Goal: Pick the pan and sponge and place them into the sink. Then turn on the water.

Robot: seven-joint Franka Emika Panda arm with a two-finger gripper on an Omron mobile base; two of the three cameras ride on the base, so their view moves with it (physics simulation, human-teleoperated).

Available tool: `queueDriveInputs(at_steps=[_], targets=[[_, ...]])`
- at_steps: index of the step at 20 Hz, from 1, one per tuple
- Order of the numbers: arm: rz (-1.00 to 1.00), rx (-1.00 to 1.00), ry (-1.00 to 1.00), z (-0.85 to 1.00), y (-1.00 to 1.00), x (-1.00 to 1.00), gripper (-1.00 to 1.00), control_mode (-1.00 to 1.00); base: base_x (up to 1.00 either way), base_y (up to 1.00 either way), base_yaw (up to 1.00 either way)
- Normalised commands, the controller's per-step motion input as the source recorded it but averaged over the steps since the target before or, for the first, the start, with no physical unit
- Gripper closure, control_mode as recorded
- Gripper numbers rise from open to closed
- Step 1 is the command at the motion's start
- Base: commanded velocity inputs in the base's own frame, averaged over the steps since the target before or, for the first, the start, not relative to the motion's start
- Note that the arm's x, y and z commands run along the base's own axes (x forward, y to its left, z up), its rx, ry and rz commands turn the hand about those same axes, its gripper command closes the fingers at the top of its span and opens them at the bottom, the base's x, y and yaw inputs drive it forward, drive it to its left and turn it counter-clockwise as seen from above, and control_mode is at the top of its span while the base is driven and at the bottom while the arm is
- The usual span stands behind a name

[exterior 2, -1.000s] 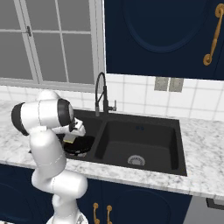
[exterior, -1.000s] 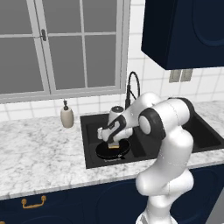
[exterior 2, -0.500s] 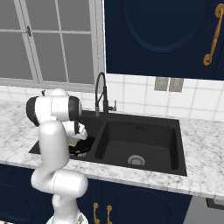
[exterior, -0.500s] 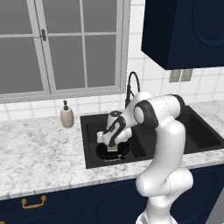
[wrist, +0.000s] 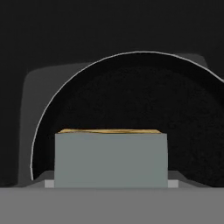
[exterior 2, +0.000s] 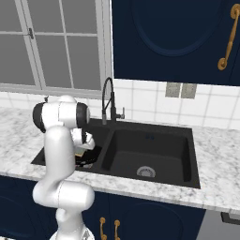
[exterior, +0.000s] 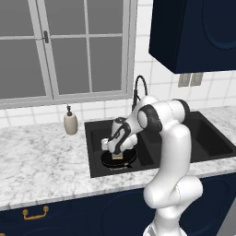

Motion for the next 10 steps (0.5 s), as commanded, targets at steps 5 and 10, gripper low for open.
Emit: queueDriveInputs(at_steps=[5, 10], targets=[[0.00, 0.00, 0.03, 0.00, -0.01, 0.53, 1.00, -1.00, 0.00, 0.00, 0.00], [0.00, 0.00, 0.00, 0.00, 0.00, 0.10, 1.00, -1.00, 0.00, 0.00, 0.00]])
